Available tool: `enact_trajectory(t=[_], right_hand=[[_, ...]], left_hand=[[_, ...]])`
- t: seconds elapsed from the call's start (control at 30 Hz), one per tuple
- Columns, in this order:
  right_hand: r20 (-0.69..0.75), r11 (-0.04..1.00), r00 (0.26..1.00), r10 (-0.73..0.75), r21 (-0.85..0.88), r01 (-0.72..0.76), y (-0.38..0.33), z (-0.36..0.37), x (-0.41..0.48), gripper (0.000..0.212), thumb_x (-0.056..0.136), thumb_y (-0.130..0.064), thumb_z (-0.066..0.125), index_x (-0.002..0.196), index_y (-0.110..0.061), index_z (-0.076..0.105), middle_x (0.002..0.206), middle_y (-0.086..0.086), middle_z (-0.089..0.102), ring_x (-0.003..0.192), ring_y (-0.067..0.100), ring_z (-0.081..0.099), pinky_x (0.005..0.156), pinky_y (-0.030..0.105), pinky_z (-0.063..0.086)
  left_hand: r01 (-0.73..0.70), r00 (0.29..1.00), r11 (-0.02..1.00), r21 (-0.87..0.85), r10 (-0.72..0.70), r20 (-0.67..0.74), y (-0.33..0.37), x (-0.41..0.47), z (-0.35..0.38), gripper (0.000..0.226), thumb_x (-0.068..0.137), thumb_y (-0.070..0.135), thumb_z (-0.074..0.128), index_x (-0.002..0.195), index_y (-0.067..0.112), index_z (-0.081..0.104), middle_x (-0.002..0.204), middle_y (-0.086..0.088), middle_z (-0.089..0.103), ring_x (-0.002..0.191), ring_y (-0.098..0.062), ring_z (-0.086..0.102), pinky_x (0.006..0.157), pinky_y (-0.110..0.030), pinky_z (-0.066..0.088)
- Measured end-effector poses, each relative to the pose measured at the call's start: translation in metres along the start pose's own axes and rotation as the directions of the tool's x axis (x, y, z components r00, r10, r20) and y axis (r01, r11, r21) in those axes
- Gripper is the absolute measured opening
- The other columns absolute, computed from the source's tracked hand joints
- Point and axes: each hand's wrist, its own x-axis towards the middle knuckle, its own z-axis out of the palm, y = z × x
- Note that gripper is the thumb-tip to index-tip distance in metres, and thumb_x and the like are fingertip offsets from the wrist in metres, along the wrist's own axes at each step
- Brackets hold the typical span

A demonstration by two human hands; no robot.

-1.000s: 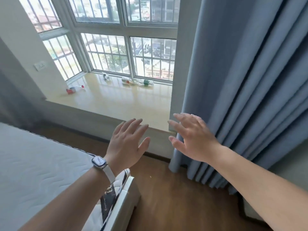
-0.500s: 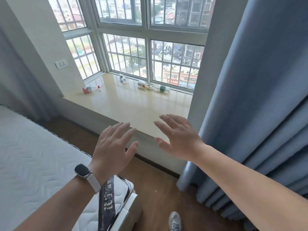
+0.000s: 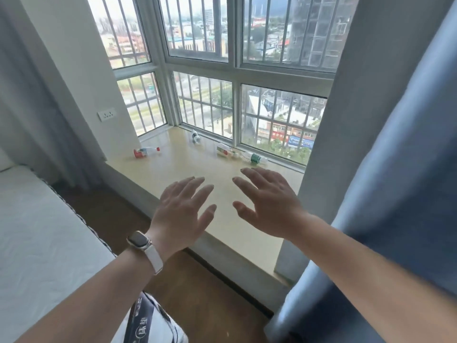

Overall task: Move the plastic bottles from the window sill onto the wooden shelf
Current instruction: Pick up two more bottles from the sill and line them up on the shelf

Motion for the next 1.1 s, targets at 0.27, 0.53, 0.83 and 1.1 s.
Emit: enact_trajectory(t=[0.27,0.53,0.83,1.1], right_hand=[[0.075,0.995,0.995,-0.071,0.076,0.065,0.008,0.037,0.073,0.063,0.092,-0.057,0.034,0.142,-0.022,0.048,0.149,0.007,0.045,0.137,0.030,0.039,0.111,0.044,0.030],[0.020,0.987,0.999,-0.039,0.157,0.035,-0.002,0.066,0.164,0.064,0.091,-0.057,0.033,0.141,-0.022,0.050,0.148,0.006,0.047,0.136,0.030,0.041,0.109,0.045,0.032],[0.034,0.989,0.993,-0.115,0.096,0.111,-0.022,0.105,0.277,0.060,0.092,-0.058,0.036,0.139,-0.023,0.050,0.146,0.005,0.049,0.135,0.032,0.042,0.108,0.048,0.034],[0.063,0.984,0.986,-0.153,0.102,0.146,-0.046,0.129,0.343,0.063,0.091,-0.059,0.032,0.141,-0.024,0.049,0.148,0.005,0.047,0.135,0.030,0.041,0.108,0.048,0.034]], left_hand=[[0.165,0.985,0.986,0.029,-0.167,0.045,-0.053,0.025,0.017,0.053,0.094,0.052,0.037,0.134,0.022,0.057,0.143,-0.004,0.053,0.135,-0.028,0.044,0.112,-0.051,0.029],[0.199,0.980,0.980,0.018,-0.199,0.007,-0.125,0.066,0.040,0.050,0.093,0.050,0.041,0.132,0.022,0.057,0.140,-0.006,0.054,0.131,-0.030,0.048,0.110,-0.053,0.033],[0.238,0.965,0.971,0.015,-0.235,-0.116,-0.240,0.100,0.055,0.045,0.091,0.045,0.049,0.125,0.018,0.061,0.131,-0.009,0.059,0.123,-0.031,0.053,0.105,-0.054,0.038],[0.288,0.951,0.957,0.042,-0.280,-0.131,-0.302,0.106,0.058,0.044,0.090,0.044,0.048,0.124,0.019,0.062,0.130,-0.008,0.059,0.122,-0.030,0.053,0.104,-0.052,0.038]])
